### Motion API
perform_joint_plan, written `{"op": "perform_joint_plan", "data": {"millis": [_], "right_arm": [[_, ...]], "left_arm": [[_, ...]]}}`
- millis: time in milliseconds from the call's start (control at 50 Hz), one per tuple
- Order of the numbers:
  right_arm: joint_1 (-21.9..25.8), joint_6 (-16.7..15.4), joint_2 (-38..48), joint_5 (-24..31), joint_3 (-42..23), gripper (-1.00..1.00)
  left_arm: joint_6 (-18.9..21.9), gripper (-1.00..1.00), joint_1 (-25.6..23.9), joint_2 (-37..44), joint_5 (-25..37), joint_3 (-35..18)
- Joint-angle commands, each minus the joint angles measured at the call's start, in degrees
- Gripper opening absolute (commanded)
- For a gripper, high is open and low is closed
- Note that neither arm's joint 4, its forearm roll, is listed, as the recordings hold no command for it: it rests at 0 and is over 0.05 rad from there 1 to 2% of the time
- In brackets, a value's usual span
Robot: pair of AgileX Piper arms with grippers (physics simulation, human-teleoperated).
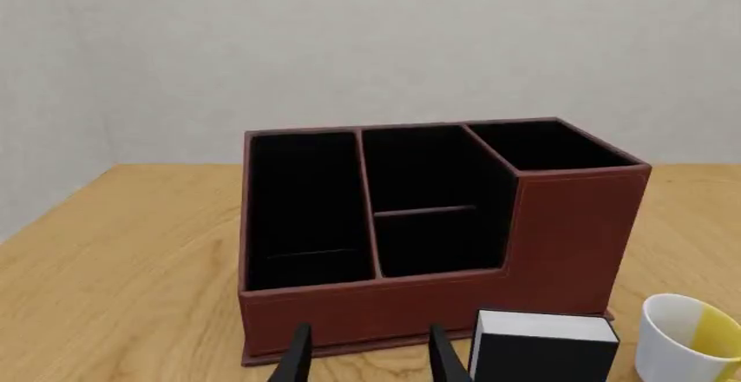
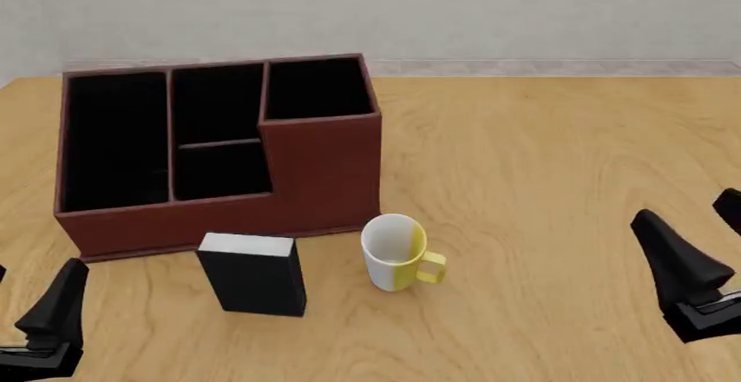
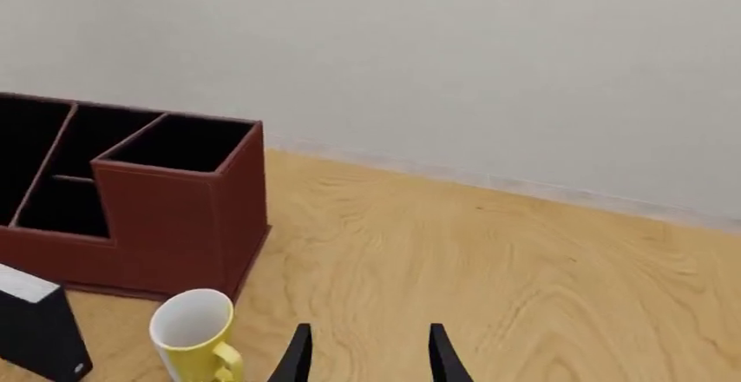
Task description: Pick up the book and place it in the right compartment of the caddy.
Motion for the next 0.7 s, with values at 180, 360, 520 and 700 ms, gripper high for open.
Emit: {"op": "perform_joint_plan", "data": {"millis": [180,360,520,700], "right_arm": [[8.53,-2.65,14.53,-5.65,-4.62,1.0],[13.26,-3.92,20.54,-7.92,-6.52,1.0],[18.0,-6.46,28.59,-10.93,-8.71,1.0],[22.09,-7.61,33.45,-11.49,-11.53,1.0]], "left_arm": [[0.01,1.0,-0.01,0.0,0.0,0.0],[-0.01,1.0,-0.02,-0.01,-0.01,0.0],[-0.01,1.0,0.0,0.02,0.0,0.0],[-0.01,1.0,-0.01,0.0,0.0,0.0]]}}
